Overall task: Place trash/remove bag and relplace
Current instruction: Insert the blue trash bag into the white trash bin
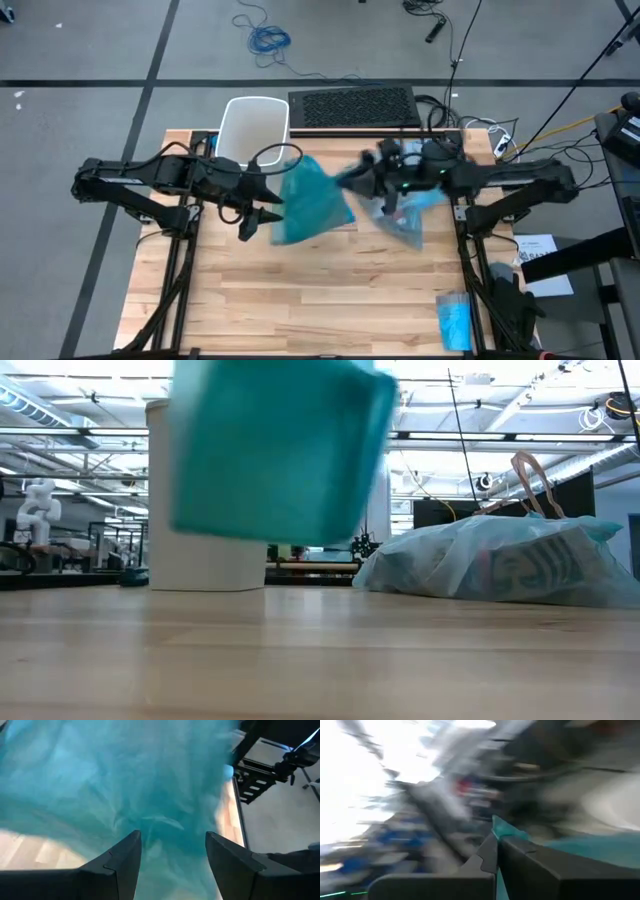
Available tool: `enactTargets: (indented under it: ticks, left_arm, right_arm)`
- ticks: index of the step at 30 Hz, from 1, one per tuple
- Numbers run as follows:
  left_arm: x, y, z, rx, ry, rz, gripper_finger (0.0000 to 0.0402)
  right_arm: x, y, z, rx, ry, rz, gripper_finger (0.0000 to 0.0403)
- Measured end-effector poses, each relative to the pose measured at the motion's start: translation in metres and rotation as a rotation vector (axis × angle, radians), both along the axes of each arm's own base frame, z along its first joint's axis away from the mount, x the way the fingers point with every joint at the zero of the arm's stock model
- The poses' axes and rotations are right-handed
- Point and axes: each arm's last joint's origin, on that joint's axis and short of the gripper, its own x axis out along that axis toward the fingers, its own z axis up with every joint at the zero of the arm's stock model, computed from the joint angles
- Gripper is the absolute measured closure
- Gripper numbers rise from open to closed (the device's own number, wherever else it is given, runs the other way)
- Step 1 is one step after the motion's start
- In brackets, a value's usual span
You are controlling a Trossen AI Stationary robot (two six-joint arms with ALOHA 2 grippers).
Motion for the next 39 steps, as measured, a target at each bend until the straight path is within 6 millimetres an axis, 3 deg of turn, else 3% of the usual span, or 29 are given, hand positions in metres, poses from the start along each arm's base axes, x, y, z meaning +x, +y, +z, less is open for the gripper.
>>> enactTargets:
  ticks: [4, 9, 12, 16, 19, 21, 26, 29, 33, 36, 39]
  left_arm:
    - [0.0, 0.001, 0.0, 0.017, -0.004, 0.02, 0.0188]
    - [0.003, 0.001, 0.006, 0.032, -0.074, 0.012, 0.0188]
    - [0.003, 0.001, 0.015, 0.044, -0.119, 0.003, 0.0188]
    - [0.0, 0.002, 0.029, 0.096, -0.177, 0.003, 0.0188]
    - [0.0, 0.003, 0.029, 0.148, -0.174, 0.018, 0.0188]
    - [0.0, 0.003, 0.028, 0.161, -0.164, 0.03, 0.0188]
    - [-0.002, 0.004, 0.025, 0.174, -0.124, 0.04, 0.0188]
    - [-0.003, 0.004, 0.023, 0.189, -0.103, 0.031, 0.0188]
    - [0.0, 0.004, 0.018, 0.195, -0.072, 0.026, 0.0188]
    - [0.003, 0.003, 0.005, 0.176, -0.032, -0.001, 0.0188]
    - [0.01, 0.0, -0.022, 0.121, 0.056, -0.039, 0.0188]
  right_arm:
    - [-0.019, -0.004, 0.0, -0.051, 0.264, -0.199, 0.0403]
    - [-0.017, -0.001, 0.023, -0.065, 0.08, -0.096, 0.0403]
    - [-0.011, 0.002, 0.024, -0.072, 0.053, -0.067, 0.0403]
    - [0.017, 0.005, -0.008, -0.051, 0.235, -0.053, 0.0403]
    - [0.056, 0.008, -0.052, -0.001, 0.4, 0.033, 0.0403]
    - [0.082, 0.014, -0.076, 0.036, 0.414, 0.131, 0.0403]
    - [0.117, 0.035, -0.088, 0.108, 0.219, 0.397, 0.0403]
    - [0.13, 0.036, -0.104, 0.143, 0.205, 0.512, 0.0403]
    - [0.138, 0.035, -0.108, 0.178, 0.148, 0.632, 0.0403]
    - [0.143, 0.035, -0.122, 0.198, 0.203, 0.631, 0.0403]
    - [0.144, 0.034, -0.121, 0.194, 0.187, 0.608, 0.0403]
